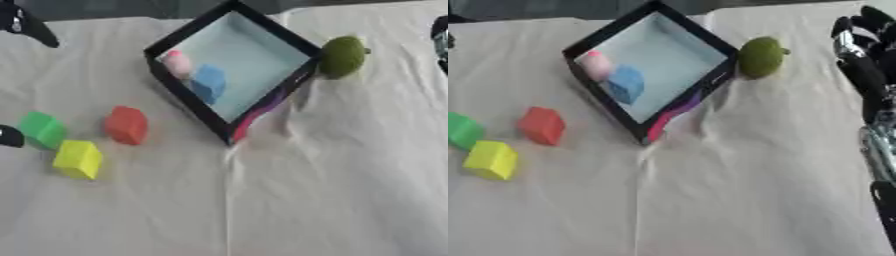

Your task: Pick up objects on the table and place them in the box.

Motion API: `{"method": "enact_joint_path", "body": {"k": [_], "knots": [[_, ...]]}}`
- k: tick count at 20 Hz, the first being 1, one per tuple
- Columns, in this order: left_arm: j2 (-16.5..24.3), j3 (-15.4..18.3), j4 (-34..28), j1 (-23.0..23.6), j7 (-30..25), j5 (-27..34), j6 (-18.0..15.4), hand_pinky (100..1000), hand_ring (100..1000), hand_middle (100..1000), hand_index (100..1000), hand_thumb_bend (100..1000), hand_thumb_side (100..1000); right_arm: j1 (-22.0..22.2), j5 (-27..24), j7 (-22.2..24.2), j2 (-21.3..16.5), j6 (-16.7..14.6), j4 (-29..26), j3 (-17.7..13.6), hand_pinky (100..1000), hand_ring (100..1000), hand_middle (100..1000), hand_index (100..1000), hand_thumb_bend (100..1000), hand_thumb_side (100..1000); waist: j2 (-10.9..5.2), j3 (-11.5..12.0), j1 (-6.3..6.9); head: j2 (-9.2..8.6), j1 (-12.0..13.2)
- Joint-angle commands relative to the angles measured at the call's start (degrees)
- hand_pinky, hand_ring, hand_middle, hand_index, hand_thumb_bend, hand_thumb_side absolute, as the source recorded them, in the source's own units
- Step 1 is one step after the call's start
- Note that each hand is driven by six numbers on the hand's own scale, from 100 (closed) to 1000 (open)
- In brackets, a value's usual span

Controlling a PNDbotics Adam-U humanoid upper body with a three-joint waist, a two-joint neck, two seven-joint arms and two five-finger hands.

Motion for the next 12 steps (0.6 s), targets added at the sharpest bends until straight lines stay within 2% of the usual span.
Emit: {"method": "enact_joint_path", "body": {"k": [1,5,12], "knots": [[2.78,0.42,0.57,0.04,-0.78,-0.75,-1.01,896,922,821,862,783,165,-0.54,-0.19,0.12,-1.66,-0.12,-0.28,-0.42,878,799,813,878,235,408,-1.91,-0.04,0.00,-0.10,0.29],[2.45,-1.38,2.72,-0.81,-1.50,-2.67,-2.46,878,906,809,846,778,101,-0.54,-0.20,0.24,-1.56,-0.11,-0.35,-0.29,878,799,813,878,236,408,-1.74,-0.31,-0.20,-0.73,0.91],[0.20,-4.74,8.59,-3.38,0.03,-6.87,-3.80,866,892,798,831,678,100,-0.51,-0.16,0.48,-1.37,-0.03,-0.52,-0.03,880,798,814,878,226,415,-1.47,-0.86,-0.31,-1.16,2.02]]}}
